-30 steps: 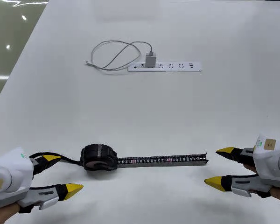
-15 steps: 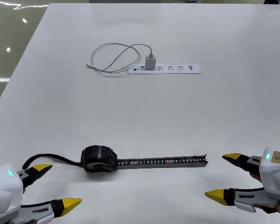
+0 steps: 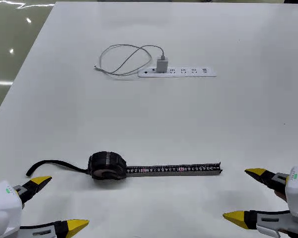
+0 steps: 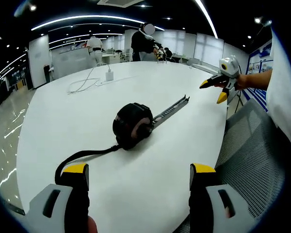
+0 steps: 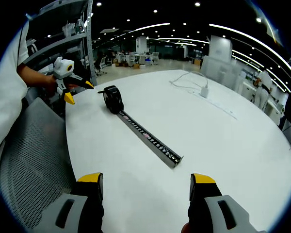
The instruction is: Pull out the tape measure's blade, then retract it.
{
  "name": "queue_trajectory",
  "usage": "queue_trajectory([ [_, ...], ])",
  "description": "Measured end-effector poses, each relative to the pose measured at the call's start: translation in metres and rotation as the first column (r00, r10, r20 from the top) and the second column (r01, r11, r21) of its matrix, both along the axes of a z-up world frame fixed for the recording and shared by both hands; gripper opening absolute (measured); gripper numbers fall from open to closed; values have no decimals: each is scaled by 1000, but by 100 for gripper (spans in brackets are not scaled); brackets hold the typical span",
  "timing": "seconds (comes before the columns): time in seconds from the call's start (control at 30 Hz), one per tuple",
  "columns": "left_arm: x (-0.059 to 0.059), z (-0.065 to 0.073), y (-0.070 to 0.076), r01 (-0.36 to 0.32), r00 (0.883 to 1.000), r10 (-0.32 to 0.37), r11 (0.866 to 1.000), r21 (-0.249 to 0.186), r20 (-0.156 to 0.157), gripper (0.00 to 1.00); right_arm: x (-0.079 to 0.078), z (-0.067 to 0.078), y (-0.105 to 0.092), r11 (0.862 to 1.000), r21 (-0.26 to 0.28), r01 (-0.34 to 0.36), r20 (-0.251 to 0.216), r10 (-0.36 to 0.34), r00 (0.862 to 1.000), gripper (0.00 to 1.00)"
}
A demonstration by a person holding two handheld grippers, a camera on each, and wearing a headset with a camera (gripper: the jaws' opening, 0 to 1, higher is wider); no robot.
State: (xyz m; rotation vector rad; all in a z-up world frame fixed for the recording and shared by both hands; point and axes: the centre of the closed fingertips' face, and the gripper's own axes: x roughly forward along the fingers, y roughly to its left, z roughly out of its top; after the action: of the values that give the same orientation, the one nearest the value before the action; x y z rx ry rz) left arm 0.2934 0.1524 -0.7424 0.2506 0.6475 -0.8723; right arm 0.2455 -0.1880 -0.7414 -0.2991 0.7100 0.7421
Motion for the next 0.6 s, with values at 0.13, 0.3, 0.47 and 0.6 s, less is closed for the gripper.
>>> queue_trajectory([
  [0.13,-5,1,1,-12,1000,12,1000,-10,-4,85,-4,1,-2,1000,3,9,3,-9,1000,71],
  [0.3,-10,1,3,-25,1000,25,1000,-15,-11,86,-7,3,-3,1000,16,19,6,-19,1000,73],
  [0.47,-16,0,6,-37,999,37,999,-15,-17,87,-13,1,-3,999,33,27,-7,-27,1000,76],
  [0.6,-22,0,8,-43,999,43,999,-17,-23,88,-21,0,-2,999,41,32,-15,-32,999,79],
])
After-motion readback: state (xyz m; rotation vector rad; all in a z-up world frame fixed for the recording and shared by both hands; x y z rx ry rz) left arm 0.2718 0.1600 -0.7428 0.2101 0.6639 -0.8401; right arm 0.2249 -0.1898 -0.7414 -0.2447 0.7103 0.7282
